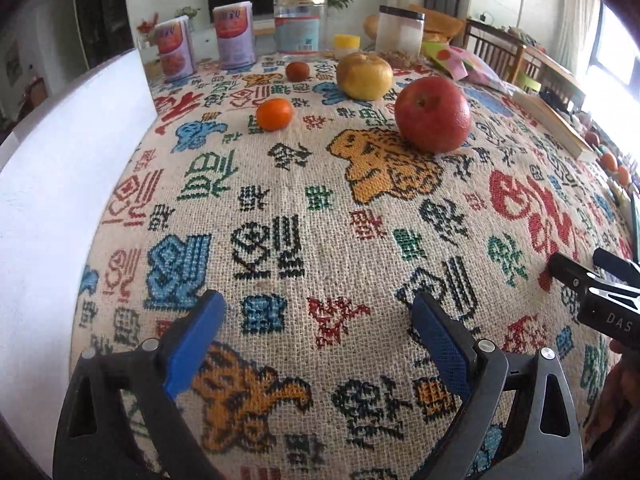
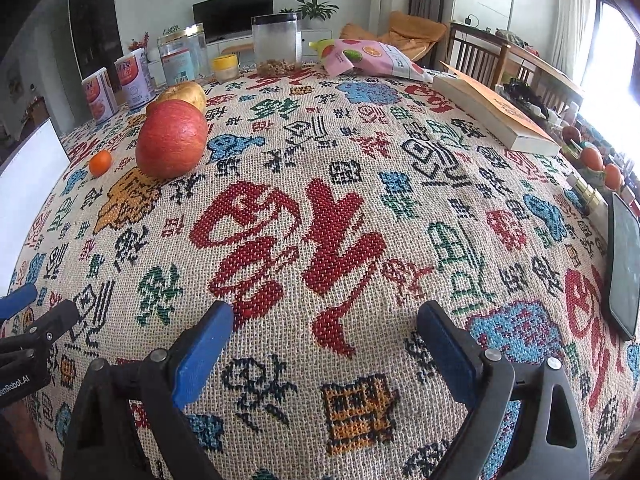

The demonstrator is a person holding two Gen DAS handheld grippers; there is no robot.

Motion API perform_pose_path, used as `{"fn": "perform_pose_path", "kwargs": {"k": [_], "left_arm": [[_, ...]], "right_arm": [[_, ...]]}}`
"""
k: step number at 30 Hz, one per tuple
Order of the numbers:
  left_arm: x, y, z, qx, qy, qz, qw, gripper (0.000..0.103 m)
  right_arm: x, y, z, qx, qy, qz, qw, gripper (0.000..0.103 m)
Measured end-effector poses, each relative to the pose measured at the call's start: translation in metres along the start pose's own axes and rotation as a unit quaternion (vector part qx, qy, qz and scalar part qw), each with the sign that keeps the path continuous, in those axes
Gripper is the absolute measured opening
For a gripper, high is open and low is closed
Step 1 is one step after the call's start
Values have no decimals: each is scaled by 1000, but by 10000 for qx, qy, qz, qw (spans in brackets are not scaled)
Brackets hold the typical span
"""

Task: Organize fruits

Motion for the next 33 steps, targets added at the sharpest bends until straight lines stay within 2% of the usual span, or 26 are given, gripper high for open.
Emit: {"fn": "perform_pose_path", "kwargs": {"k": [3, 33], "left_arm": [[-1, -3, -2, 31, 24, -67, 10000, 98], [-2, -5, -2, 10, 35, -47, 10000, 100]], "right_arm": [[-2, -5, -4, -15, 49, -130, 9999, 103], [-3, -5, -4, -18, 65, -132, 9999, 103]]}}
Point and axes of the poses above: each gripper's, at about its wrist camera, not at the fingertips, and z roughly against the way its jaws point, y to its left, x to its top, the point moved 10 cm from there along -z, roughly the way its jaws point, and after that the axes turned 14 degrees about x, right-handed, at the moved point
